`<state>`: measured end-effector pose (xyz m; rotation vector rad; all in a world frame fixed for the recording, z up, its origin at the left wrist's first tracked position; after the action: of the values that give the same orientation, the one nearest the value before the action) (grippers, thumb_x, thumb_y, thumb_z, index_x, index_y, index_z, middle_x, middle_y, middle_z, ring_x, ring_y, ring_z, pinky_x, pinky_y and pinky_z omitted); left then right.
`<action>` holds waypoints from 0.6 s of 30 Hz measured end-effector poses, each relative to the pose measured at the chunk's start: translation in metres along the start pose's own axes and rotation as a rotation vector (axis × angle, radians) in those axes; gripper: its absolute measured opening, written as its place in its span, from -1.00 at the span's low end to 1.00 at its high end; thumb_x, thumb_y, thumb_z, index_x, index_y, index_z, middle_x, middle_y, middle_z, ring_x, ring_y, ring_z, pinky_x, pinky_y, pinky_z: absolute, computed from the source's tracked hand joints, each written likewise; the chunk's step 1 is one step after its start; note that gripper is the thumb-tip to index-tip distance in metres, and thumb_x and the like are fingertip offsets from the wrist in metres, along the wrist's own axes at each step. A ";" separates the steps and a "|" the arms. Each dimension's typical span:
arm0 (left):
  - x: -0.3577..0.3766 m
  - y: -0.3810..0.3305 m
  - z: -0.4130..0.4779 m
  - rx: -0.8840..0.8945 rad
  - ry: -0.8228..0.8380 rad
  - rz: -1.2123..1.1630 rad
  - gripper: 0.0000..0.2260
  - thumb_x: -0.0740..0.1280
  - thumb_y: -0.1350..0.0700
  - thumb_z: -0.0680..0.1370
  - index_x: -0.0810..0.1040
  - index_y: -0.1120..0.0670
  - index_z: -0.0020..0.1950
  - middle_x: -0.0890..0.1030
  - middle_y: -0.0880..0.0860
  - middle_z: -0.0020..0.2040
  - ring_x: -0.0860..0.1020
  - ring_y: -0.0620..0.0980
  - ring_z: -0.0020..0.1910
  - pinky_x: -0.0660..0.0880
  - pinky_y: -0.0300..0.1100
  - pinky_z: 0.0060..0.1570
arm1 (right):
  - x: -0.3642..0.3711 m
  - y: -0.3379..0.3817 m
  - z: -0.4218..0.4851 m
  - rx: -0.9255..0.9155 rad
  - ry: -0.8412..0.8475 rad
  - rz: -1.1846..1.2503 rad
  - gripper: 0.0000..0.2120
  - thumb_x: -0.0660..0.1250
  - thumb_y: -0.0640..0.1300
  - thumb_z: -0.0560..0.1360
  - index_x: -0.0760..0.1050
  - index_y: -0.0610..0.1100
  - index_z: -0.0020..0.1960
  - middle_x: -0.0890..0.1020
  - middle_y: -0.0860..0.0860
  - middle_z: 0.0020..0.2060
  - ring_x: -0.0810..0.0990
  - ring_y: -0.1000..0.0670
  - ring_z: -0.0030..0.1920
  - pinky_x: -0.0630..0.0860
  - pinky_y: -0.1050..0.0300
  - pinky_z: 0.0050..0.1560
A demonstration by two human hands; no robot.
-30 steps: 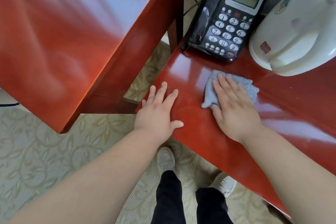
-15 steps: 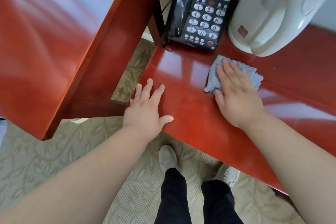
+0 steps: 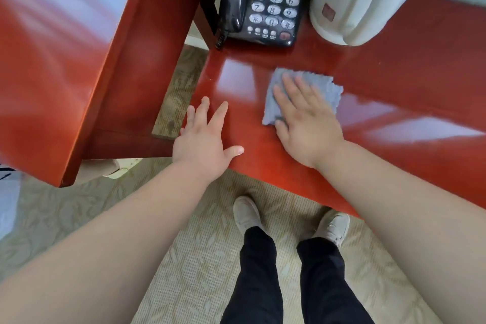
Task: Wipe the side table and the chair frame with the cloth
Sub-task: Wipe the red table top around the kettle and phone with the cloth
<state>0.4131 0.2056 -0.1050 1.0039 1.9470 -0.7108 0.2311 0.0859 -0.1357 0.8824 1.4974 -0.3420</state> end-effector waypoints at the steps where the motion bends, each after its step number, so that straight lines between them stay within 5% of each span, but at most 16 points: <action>1: 0.000 0.000 0.000 0.002 0.009 -0.001 -0.08 0.41 -0.33 0.51 -0.11 -0.23 0.67 -0.17 -0.01 0.70 -0.16 0.14 0.68 0.29 0.26 0.51 | 0.005 0.009 -0.027 -0.066 0.011 -0.005 -0.35 0.18 0.04 0.61 0.16 -0.13 0.65 0.12 -0.10 0.66 0.02 -0.13 0.66 -0.03 -0.13 0.64; 5: 0.004 -0.004 -0.001 0.020 0.045 0.011 -0.13 0.39 -0.29 0.55 -0.13 -0.29 0.66 -0.23 0.04 0.70 -0.20 0.21 0.67 0.17 0.27 0.56 | 0.023 0.025 -0.123 -0.122 0.022 -0.018 -0.36 0.21 0.05 0.63 0.18 -0.10 0.65 0.13 -0.04 0.65 0.03 -0.08 0.66 0.06 -0.13 0.63; 9: 0.002 -0.016 -0.010 0.022 0.056 -0.058 -0.25 0.40 -0.12 0.60 0.02 -0.28 0.66 -0.20 0.07 0.70 -0.19 0.27 0.66 0.02 0.34 0.58 | 0.022 0.004 -0.120 -0.134 0.081 -0.070 -0.33 0.14 0.17 0.64 0.14 -0.06 0.66 0.09 -0.03 0.66 -0.01 -0.10 0.67 0.04 -0.14 0.63; 12: 0.005 -0.048 -0.017 0.125 0.028 -0.092 -0.31 0.42 -0.11 0.59 0.15 -0.24 0.65 -0.08 -0.01 0.71 -0.14 0.22 0.67 -0.02 0.35 0.58 | 0.007 -0.044 -0.066 0.003 0.029 -0.083 -0.30 0.07 0.24 0.63 0.14 -0.08 0.66 0.11 -0.06 0.66 0.00 -0.15 0.66 0.04 -0.18 0.63; 18: 0.020 -0.126 -0.014 0.287 -0.024 -0.027 -0.37 0.26 -0.25 0.63 0.10 -0.23 0.66 -0.06 -0.07 0.71 -0.11 0.14 0.68 -0.03 0.30 0.60 | -0.029 -0.134 -0.008 0.331 -0.023 -0.045 -0.28 -0.11 0.25 0.61 0.04 -0.09 0.67 0.06 -0.07 0.67 -0.07 -0.20 0.66 -0.11 -0.13 0.64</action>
<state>0.2939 0.1576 -0.1013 1.1345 1.8746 -1.0346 0.1292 -0.0059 -0.1465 1.1007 1.4637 -0.6443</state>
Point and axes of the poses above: each hand's wrist, its own z-axis towards the middle knuckle, its own x-axis out of the palm, y = z × x, the point moved 5 cm from there along z, towards the middle knuckle
